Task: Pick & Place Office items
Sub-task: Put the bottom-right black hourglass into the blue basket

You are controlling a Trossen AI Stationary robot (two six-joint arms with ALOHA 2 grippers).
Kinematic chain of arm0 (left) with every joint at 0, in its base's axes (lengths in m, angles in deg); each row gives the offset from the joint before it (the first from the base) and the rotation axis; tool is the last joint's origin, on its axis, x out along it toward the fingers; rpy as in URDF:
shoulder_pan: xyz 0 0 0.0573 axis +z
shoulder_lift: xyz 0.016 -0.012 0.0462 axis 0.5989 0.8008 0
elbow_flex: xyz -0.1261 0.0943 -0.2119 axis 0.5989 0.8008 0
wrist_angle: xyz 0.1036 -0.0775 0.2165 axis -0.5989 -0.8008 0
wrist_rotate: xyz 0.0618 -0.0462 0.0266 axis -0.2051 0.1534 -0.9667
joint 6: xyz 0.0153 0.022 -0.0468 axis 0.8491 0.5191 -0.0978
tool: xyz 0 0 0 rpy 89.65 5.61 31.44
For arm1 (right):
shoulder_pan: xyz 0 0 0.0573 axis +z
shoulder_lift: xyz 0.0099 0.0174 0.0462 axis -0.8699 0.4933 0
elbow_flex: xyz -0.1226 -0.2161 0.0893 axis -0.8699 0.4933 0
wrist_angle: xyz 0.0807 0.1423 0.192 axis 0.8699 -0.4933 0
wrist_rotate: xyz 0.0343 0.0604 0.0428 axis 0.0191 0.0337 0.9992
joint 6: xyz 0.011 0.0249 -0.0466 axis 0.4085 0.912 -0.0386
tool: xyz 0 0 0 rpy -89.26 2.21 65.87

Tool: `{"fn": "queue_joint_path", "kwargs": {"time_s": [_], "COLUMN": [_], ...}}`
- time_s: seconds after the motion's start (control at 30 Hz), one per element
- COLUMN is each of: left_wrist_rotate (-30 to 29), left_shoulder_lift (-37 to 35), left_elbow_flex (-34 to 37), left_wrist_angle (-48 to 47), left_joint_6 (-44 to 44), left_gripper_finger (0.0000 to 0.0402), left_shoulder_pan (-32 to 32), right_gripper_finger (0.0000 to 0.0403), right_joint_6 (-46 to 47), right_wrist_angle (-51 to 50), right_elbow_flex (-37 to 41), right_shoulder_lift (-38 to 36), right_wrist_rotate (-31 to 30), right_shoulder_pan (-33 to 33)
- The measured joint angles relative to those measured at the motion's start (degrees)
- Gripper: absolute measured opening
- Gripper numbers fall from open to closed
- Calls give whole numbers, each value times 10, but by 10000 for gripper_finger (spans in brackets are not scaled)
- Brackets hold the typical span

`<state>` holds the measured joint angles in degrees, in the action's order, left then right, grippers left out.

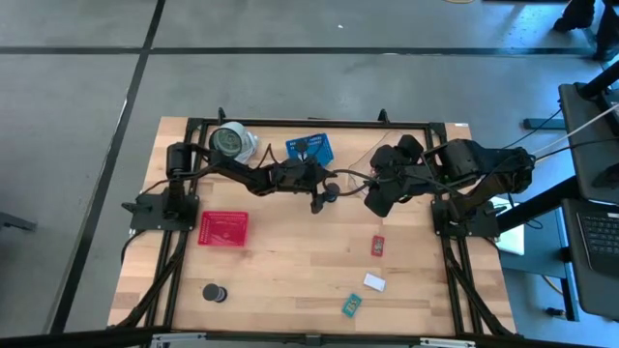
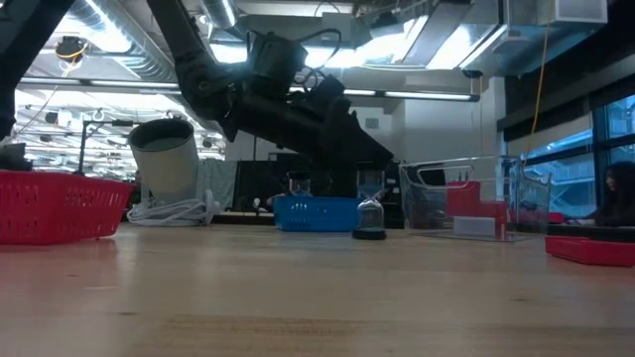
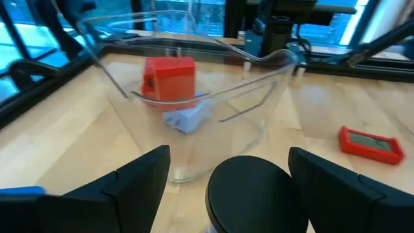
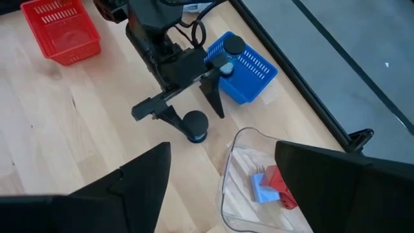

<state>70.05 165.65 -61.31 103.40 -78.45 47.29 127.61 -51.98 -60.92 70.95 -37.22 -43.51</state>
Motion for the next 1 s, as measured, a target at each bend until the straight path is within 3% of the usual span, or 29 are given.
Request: {"fn": "queue_joint_path", "kwargs": {"time_s": [0.47, 0.63, 1.0], "left_wrist_rotate": [-2, -39, -11], "left_shoulder_lift": [-39, -39, -36], "left_elbow_flex": [0, 1, 0], "left_wrist_angle": [-68, -76, -79], "left_joint_6": [-12, 2, -27], "left_gripper_finger": [353, 354, 354], "left_shoulder_pan": [5, 5, 9], "right_gripper_finger": [281, 281, 281], "right_joint_6": [1, 2, 4], "right_wrist_angle": [0, 0, 0], "right_elbow_flex": [0, 0, 0], "right_shoulder_lift": [0, 0, 0], "right_wrist_rotate": [12, 12, 14], "right_shoulder_pan": [0, 0, 0]}}
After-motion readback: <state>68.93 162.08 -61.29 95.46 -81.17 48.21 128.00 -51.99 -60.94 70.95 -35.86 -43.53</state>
